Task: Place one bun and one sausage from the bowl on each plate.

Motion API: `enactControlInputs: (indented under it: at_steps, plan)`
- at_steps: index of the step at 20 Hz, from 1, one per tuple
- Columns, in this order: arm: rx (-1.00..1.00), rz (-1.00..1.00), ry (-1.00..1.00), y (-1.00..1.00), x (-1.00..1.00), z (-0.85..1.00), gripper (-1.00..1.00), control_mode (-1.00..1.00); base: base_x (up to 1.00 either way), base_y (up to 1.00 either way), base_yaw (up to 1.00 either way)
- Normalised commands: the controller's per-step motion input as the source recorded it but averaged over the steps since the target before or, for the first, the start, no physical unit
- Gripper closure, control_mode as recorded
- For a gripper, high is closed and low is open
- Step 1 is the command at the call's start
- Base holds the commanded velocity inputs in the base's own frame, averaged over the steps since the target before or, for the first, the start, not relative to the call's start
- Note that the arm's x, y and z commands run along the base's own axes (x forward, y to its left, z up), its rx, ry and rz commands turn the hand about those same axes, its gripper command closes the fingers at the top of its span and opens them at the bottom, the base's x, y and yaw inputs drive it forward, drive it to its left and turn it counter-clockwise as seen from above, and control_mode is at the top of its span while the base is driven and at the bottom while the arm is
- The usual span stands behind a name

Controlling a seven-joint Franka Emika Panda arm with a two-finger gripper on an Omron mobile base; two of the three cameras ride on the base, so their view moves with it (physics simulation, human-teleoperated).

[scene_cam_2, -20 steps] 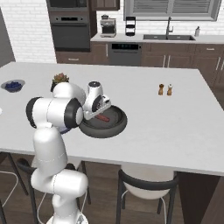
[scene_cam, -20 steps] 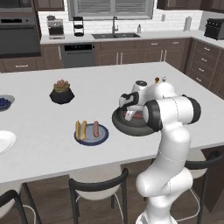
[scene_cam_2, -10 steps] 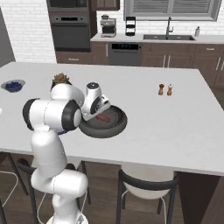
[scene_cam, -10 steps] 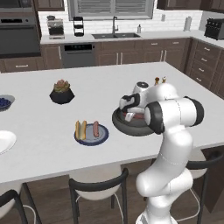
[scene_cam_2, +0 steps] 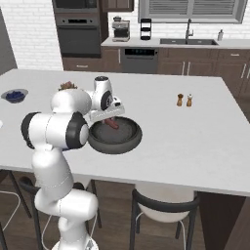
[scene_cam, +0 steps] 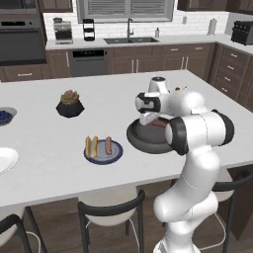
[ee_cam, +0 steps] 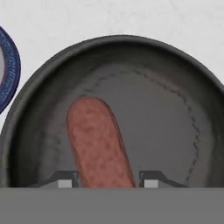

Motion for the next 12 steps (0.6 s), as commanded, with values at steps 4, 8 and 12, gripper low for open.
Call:
enactControlInputs:
  at_steps: [4, 8, 12]
  plan:
    - [0.11, -0.59, -0.07, 0.00, -0.78, 0.01, 1.00, -1.00, 0.00, 0.00, 0.00]
    - [0.16, -0.72, -0.04, 0.00, -0.83, 0.26, 1.00, -1.00, 0.00, 0.00, 0.00]
    - [0.13, -0.71, 0.00, 0.00, -0.77, 0.37, 1.00, -1.00, 0.00, 0.00, 0.00]
